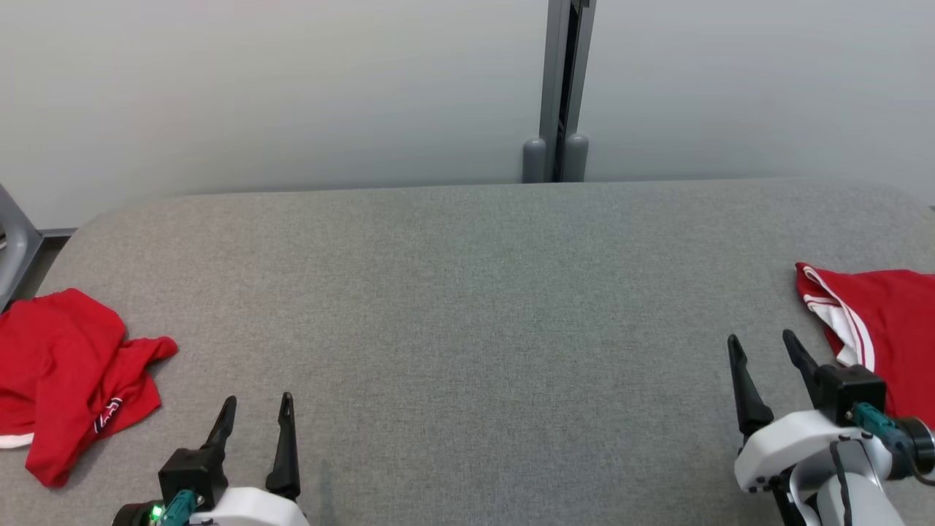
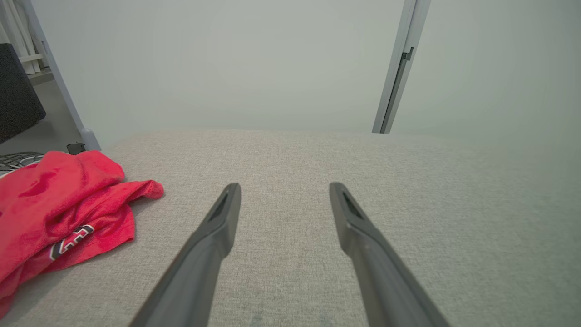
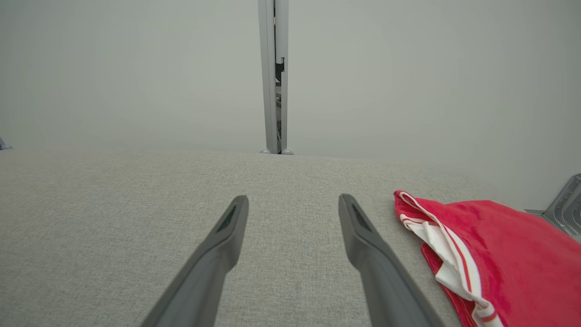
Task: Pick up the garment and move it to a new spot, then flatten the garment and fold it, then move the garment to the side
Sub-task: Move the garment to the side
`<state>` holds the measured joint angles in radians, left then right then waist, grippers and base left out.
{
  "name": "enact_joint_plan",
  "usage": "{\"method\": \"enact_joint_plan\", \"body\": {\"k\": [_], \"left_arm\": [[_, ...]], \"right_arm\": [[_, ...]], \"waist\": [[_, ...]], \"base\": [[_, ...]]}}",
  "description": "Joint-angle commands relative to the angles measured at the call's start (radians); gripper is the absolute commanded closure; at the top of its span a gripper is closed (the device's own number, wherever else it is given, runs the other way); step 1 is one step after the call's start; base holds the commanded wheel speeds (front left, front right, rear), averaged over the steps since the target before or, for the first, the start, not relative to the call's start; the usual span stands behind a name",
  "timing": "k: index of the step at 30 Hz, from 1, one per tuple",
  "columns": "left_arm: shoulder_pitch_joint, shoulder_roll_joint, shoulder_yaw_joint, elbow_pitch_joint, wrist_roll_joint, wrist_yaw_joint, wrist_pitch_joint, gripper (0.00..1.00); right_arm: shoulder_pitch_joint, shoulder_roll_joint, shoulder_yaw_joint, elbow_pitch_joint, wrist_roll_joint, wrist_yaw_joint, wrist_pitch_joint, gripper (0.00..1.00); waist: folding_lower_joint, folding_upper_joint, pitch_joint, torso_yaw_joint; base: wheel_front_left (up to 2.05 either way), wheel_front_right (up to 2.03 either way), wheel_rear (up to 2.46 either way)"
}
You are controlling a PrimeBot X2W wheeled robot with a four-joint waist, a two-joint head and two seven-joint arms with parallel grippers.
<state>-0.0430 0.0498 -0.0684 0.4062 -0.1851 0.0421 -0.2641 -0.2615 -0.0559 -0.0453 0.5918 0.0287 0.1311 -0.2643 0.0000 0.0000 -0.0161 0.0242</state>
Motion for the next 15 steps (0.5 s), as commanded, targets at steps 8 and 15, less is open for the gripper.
{"method": "enact_joint_plan", "body": {"k": [8, 15], "left_arm": [[0.037, 0.003, 0.037, -0.011, 0.001, 0.002, 0.000, 0.00], [0.024, 0.003, 0.032, -0.007, -0.004, 0.006, 0.000, 0.00]], "right_arm": [[0.054, 0.001, 0.025, -0.019, 0.023, -0.001, 0.000, 0.00], [0.059, 0.003, 0.039, -0.025, 0.035, -0.001, 0.000, 0.00]], "waist": [[0.0000, 0.0000, -0.026, -0.006], [0.0000, 0.0000, -0.017, 0.013]], "base": [[0.00, 0.00, 0.00], [0.00, 0.00, 0.00]]}}
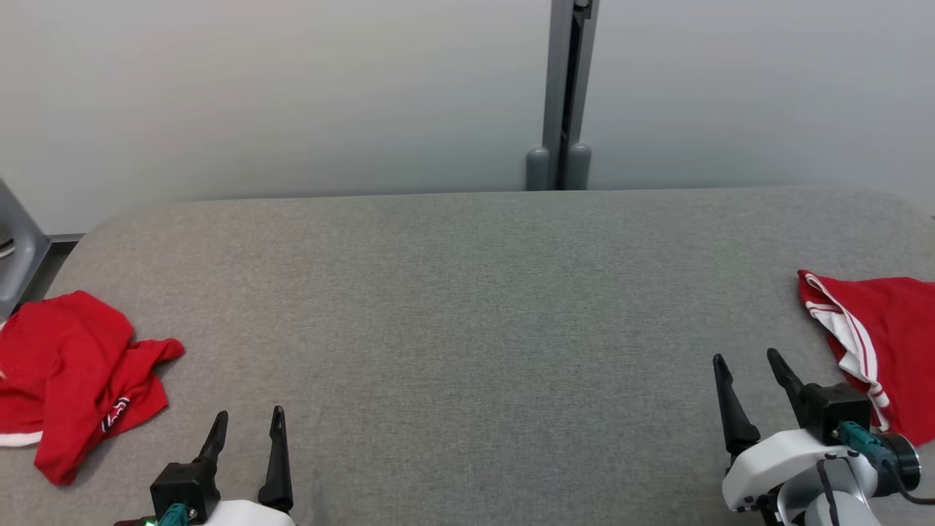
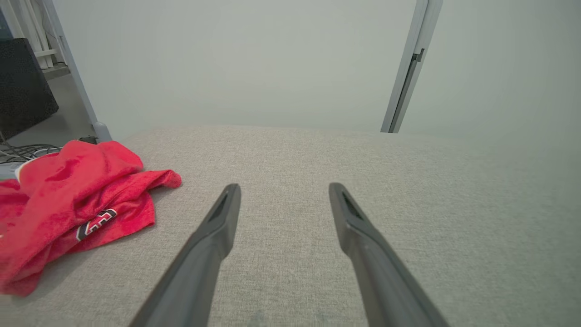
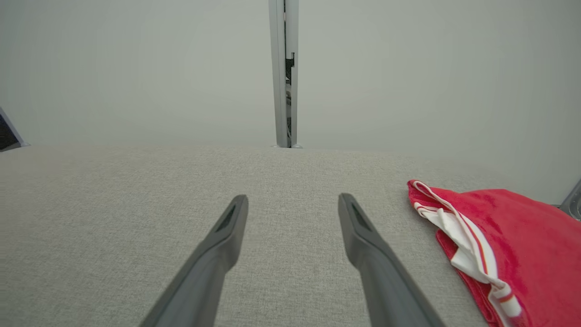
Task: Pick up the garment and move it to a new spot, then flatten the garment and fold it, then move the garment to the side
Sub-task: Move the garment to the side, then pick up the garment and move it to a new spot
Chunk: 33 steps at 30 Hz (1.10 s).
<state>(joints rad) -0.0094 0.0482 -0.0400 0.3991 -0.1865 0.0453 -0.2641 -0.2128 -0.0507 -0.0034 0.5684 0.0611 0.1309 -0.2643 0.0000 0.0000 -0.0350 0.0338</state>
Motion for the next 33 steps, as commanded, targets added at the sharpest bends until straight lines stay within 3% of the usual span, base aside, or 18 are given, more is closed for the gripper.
{"method": "enact_joint_plan", "body": {"k": [1, 10, 22, 28, 33], "left_arm": [[-0.012, 0.005, 0.002, 0.001, -0.002, 0.005, 0.000, 0.00], [-0.011, 0.005, 0.024, 0.016, 0.013, 0.006, 0.000, 0.00], [0.010, 0.004, 0.141, 0.003, 0.038, 0.002, 0.000, 0.00], [0.012, 0.004, 0.175, 0.004, 0.033, -0.007, 0.000, 0.00], [0.017, 0.004, 0.192, 0.005, 0.018, -0.017, 0.000, 0.00]], "right_arm": [[0.011, -0.002, 0.004, -0.003, 0.003, -0.001, 0.000, 0.00], [0.020, -0.003, 0.061, -0.019, 0.051, 0.000, 0.000, 0.00], [0.007, -0.003, 0.138, -0.026, 0.088, 0.000, 0.000, 0.00], [-0.003, -0.004, 0.161, -0.018, 0.089, 0.000, 0.000, 0.00], [-0.012, -0.004, 0.179, -0.017, 0.084, 0.000, 0.000, 0.00]], "waist": [[0.0000, 0.0000, 0.004, 0.012], [0.0000, 0.0000, 0.022, 0.155], [0.0000, 0.0000, 0.047, 0.362], [0.0000, 0.0000, 0.059, 0.412], [0.0000, 0.0000, 0.070, 0.406]], "base": [[0.00, 0.00, 0.00], [0.00, 0.00, 0.00], [0.00, 0.00, 0.00], [0.00, 0.00, 0.00], [0.00, 0.00, 0.00]]}}
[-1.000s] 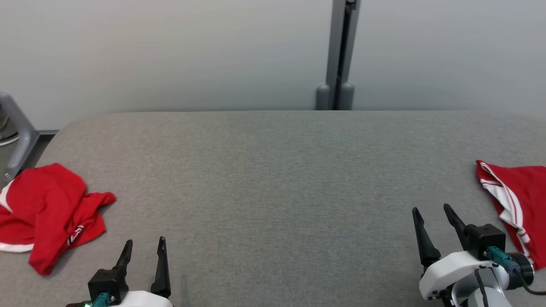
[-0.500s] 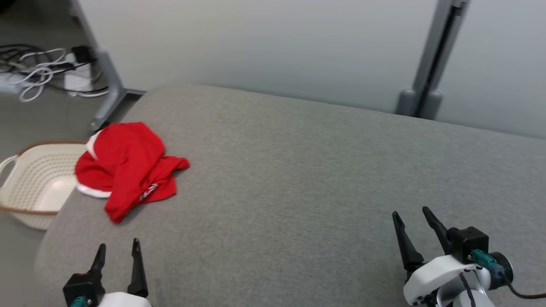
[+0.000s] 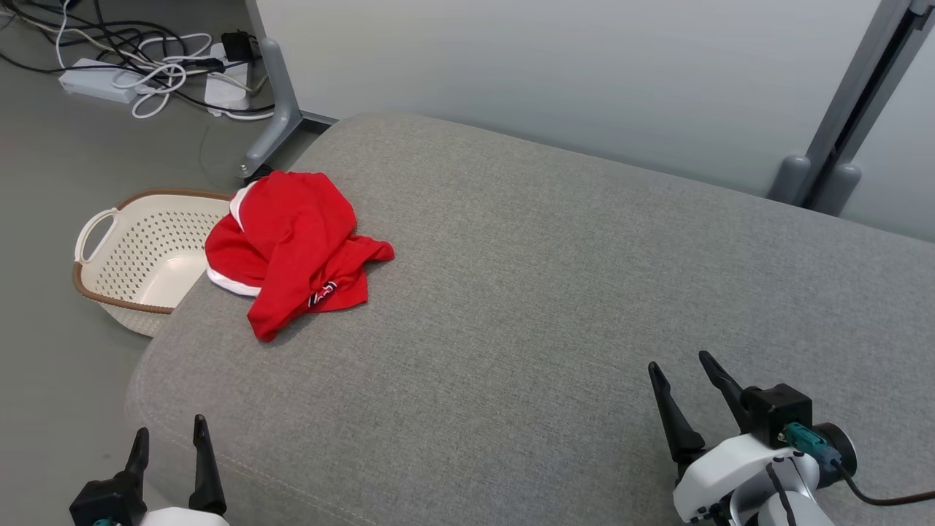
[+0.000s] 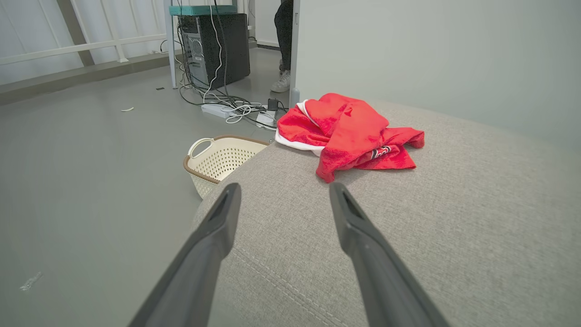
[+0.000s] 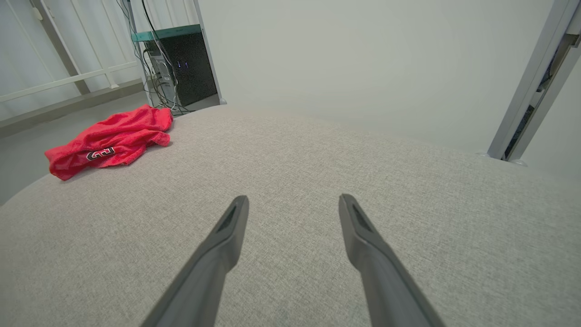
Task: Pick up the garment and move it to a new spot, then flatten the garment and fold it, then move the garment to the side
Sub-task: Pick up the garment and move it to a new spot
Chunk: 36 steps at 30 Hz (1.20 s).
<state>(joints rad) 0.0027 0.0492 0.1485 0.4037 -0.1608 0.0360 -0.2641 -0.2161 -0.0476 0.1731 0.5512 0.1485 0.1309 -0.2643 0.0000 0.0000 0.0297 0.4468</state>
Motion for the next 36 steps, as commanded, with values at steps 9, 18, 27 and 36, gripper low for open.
{"method": "enact_joint_plan", "body": {"k": [9, 18, 27, 36], "left_arm": [[-0.094, 0.004, 0.037, 0.063, -0.010, -0.047, 0.000, 0.00], [-0.320, 0.041, 0.095, 0.194, -0.025, -0.100, 0.000, 0.00], [-0.570, 0.138, 0.135, 0.521, -0.067, -0.106, 0.019, 0.00], [-0.691, 0.216, 0.129, 0.749, -0.061, -0.064, 0.049, 0.00]], "right_arm": [[-0.041, -0.009, 0.026, 0.015, -0.039, 0.000, 0.000, 0.00], [-0.102, -0.048, 0.060, -0.009, -0.058, 0.000, 0.000, 0.00], [-0.165, -0.078, 0.091, -0.048, -0.063, -0.001, 0.000, 0.00], [-0.182, -0.102, 0.069, -0.064, -0.059, -0.001, 0.000, 0.00]], "waist": [[0.0000, 0.0000, 0.066, -0.076], [0.0000, 0.0000, 0.196, -0.174], [0.0000, 0.0000, 0.312, -0.274], [0.0000, 0.0000, 0.356, -0.323]], "base": [[0.00, 0.00, 0.00], [0.00, 0.00, 0.00], [0.00, 0.00, 0.00], [0.00, 0.00, 0.00]]}}
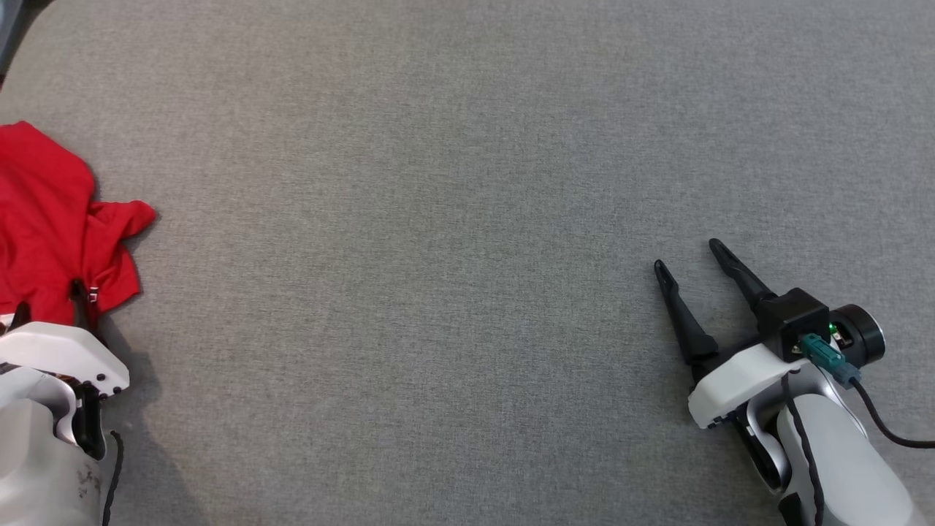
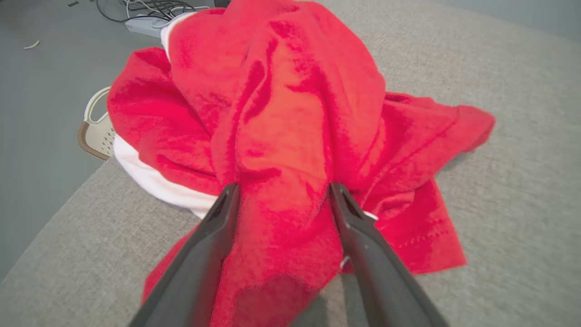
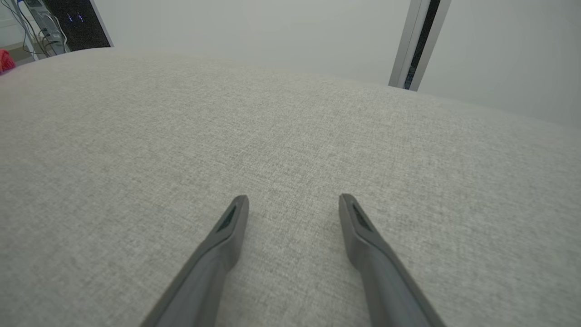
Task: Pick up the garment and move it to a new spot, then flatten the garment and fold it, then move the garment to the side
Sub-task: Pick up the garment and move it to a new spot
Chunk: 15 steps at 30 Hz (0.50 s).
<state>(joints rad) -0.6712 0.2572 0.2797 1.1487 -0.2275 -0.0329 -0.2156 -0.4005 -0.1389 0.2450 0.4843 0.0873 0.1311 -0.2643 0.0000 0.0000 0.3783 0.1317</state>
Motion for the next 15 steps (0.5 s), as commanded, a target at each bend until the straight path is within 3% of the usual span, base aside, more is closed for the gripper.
{"method": "enact_joint_plan", "body": {"k": [1, 2, 3, 4, 15], "left_arm": [[-0.025, 0.010, -0.004, 0.020, 0.007, 0.008, 0.002, 0.00], [-0.031, 0.011, -0.005, 0.033, 0.004, 0.008, 0.003, 0.13], [-0.037, 0.015, -0.010, 0.038, 0.009, 0.011, -0.007, 0.71], [-0.041, 0.017, -0.014, 0.039, 0.011, 0.013, -0.015, 1.00], [-0.070, 0.009, -0.105, -0.065, 0.082, -0.028, -0.050, 1.00]], "right_arm": [[0.002, -0.011, -0.004, 0.003, 0.001, -0.001, 0.000, 0.00], [0.002, -0.012, -0.006, 0.004, 0.002, -0.001, 0.001, 0.00], [0.002, -0.013, -0.008, 0.006, 0.003, -0.001, 0.001, 0.00], [0.003, -0.012, -0.012, 0.007, 0.005, -0.001, 0.001, 0.00], [0.019, 0.022, -0.035, 0.040, 0.028, -0.001, 0.000, 0.00]], "waist": [[0.0000, 0.0000, 0.009, -0.009], [0.0000, 0.0000, 0.009, -0.009], [0.0000, 0.0000, 0.008, -0.009], [0.0000, 0.0000, 0.005, -0.008], [0.0000, 0.0000, -0.058, -0.012]], "base": [[0.00, 0.00, 0.00], [0.00, 0.00, 0.00], [0.00, 0.00, 0.00], [0.00, 0.00, 0.00], [0.00, 0.00, 0.00]]}}
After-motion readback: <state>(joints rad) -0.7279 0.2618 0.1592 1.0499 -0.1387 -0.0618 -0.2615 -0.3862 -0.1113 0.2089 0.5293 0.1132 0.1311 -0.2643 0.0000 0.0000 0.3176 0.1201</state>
